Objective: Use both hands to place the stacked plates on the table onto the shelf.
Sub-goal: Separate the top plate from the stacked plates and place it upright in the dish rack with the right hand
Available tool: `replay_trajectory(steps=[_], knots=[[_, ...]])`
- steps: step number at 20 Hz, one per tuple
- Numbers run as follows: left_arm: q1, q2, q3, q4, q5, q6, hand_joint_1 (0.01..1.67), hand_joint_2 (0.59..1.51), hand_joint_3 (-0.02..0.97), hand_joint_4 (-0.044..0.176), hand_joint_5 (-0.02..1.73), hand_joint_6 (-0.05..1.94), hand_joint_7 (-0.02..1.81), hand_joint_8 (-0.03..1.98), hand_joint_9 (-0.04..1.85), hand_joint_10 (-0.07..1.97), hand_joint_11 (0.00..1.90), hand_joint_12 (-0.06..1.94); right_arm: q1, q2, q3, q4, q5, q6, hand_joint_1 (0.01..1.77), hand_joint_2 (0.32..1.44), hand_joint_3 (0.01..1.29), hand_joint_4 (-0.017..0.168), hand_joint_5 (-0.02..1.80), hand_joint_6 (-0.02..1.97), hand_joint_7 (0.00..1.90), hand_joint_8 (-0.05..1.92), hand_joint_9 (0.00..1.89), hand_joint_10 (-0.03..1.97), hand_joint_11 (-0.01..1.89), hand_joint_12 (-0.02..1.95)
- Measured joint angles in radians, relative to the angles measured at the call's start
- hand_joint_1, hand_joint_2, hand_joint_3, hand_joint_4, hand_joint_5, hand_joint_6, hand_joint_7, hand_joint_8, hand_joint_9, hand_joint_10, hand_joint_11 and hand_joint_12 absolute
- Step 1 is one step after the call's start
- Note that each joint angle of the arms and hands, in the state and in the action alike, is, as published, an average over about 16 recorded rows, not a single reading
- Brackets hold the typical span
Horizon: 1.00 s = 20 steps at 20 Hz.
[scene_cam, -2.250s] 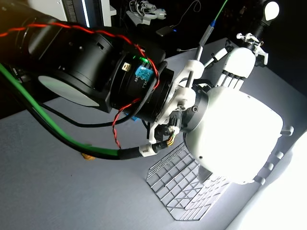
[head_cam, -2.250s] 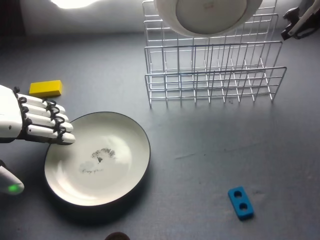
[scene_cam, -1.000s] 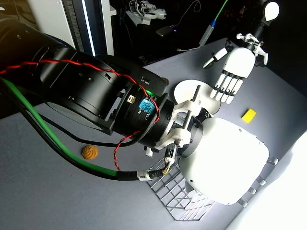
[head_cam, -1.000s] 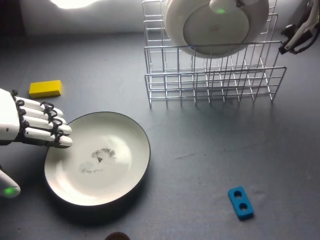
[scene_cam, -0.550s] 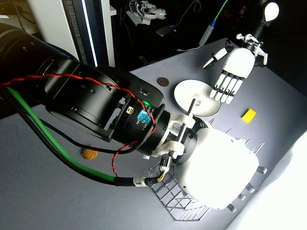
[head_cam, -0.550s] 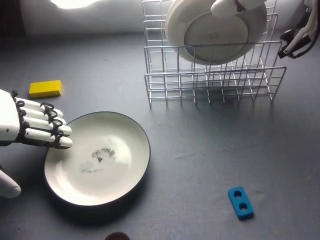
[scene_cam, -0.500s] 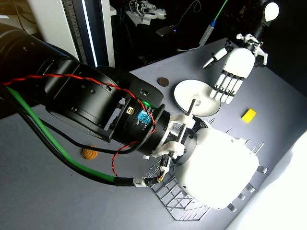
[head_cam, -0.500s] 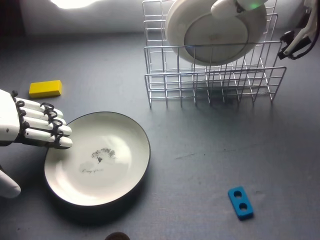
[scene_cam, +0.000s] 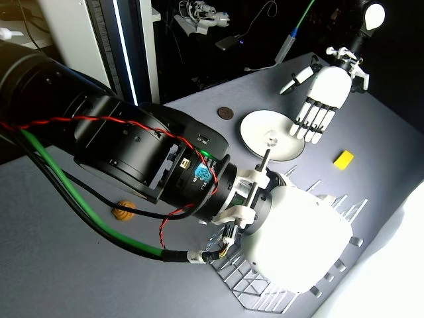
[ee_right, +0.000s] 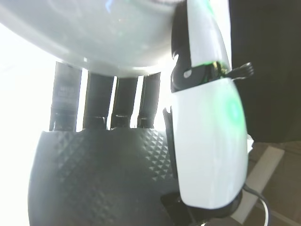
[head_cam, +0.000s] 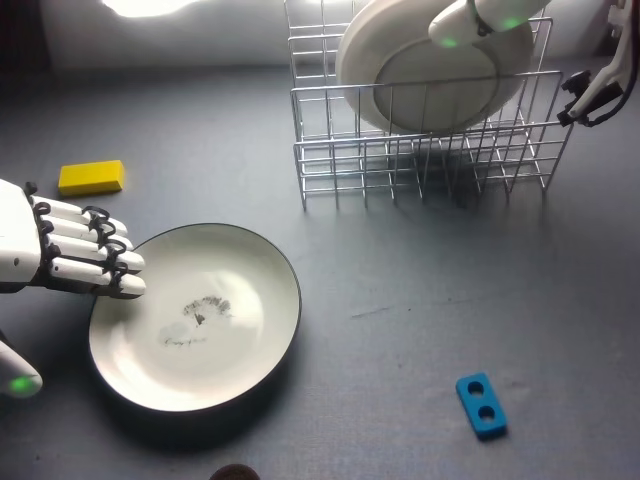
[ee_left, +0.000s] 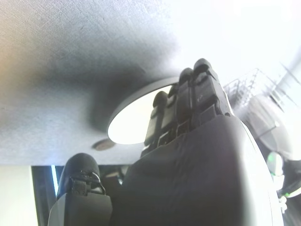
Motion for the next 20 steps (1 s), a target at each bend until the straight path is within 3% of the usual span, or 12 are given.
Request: replay_trajectory(steps=[16,20], knots=[[0.0,-0.001,0.0,0.002,0.001,0.0,0.01,1.118,0.021,0.003,0.02,0.01,-0.01,-0.02,0.02,0.0,0.01,0.01,-0.025,-0.004,0.011,-0.006,0.024,0.01,1.23,0.98,0.02,0.011,0.99,0.9,1.09,0.76,1.28,0.02,0.88,1.11],[0.0,-0.001,0.0,0.003,0.001,0.0,0.01,1.118,0.02,0.003,0.02,0.01,-0.01,-0.02,0.02,0.0,0.01,0.01,-0.03,-0.004,0.011,-0.008,0.031,0.011,1.23,1.0,0.02,0.006,0.97,0.93,1.08,0.62,1.23,0.02,0.86,1.12]])
